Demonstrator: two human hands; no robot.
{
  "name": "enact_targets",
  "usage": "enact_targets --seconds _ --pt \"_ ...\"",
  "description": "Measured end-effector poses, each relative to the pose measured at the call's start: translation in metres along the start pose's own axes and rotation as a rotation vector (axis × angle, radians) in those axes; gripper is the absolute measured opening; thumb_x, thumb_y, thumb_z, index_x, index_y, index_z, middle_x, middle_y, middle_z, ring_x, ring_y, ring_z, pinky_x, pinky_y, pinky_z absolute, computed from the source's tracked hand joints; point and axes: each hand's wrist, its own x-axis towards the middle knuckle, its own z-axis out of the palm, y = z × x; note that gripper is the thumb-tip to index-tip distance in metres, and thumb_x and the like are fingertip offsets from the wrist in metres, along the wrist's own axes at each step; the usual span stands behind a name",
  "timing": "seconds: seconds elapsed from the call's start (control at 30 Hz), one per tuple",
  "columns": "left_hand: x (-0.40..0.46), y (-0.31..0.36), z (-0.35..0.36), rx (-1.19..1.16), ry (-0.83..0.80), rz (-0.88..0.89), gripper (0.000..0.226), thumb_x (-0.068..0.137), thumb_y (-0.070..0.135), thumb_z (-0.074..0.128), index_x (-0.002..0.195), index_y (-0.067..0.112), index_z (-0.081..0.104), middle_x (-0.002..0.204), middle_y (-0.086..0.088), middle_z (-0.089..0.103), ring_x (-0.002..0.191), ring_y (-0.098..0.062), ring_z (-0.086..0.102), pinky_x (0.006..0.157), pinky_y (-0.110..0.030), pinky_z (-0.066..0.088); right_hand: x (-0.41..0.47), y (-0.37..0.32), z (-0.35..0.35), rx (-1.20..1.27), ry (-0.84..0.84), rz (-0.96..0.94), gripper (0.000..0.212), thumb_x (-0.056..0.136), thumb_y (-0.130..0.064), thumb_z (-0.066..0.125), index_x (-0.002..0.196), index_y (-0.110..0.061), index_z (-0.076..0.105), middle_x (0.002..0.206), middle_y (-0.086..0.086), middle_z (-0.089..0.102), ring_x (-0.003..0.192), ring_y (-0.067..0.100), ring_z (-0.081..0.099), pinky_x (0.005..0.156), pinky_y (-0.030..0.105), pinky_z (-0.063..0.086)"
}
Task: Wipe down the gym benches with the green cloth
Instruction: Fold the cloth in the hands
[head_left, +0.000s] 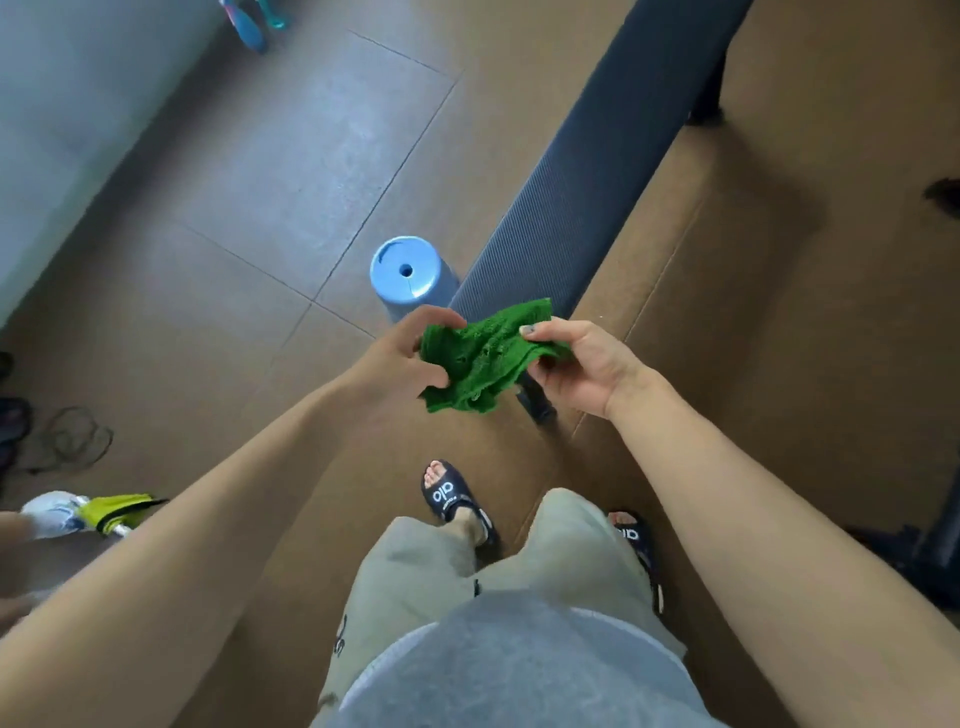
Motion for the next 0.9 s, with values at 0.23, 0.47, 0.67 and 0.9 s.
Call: enact_targets --seconds 0.23,0.47,0.67,0.9 --pt "0.062 0.033 -0.09 0.365 0.13 0.017 0.052 0.072 -0.004 0.07 0.11 0.03 0.059 0.1 -0.005 0.065 0.079 -0.018 0.063 0.057 -0.025 0.052 0.074 0.008 0.074 0.095 0.166 -0.122 0.035 0.09 0.009 0.052 0.121 0.002 0.067 0.119 0.024 0.07 0.108 0.033 0.069 0.093 0.039 0.059" --pt "0.132 0.061 -0.168 0.698 0.153 0.082 0.051 0.077 -0.004 0.066 0.12 0.019 0.054 0.108 -0.007 0.059 0.089 -0.025 0.055 0.056 -0.026 0.041 0.163 -0.014 0.131 0.149 0.286 -0.167 0.074 0.082 0.013 0.065 0.143 -0.026 0.048 0.134 0.015 0.062 0.119 0.041 0.065 0.098 0.058 0.056" --pt "0.199 0.084 -0.247 0.846 0.139 0.06 0.038 0.079 -0.003 0.068 0.112 0.015 0.062 0.115 -0.009 0.044 0.083 -0.014 0.047 0.058 -0.016 0.048 0.23 -0.041 0.191 0.059 0.313 -0.227 0.055 0.091 0.013 0.057 0.128 -0.026 0.063 0.14 0.011 0.057 0.123 0.034 0.063 0.105 0.058 0.052" --pt "0.29 0.093 -0.338 0.952 -0.031 0.219 0.026 0.075 0.005 0.074 0.099 0.012 0.066 0.113 0.002 0.045 0.095 -0.014 0.046 0.077 -0.024 0.038 0.319 -0.065 0.242 -0.648 0.461 -0.165 0.055 0.075 -0.009 0.084 0.126 -0.018 0.066 0.137 0.002 0.045 0.118 0.015 0.05 0.098 0.028 0.042"
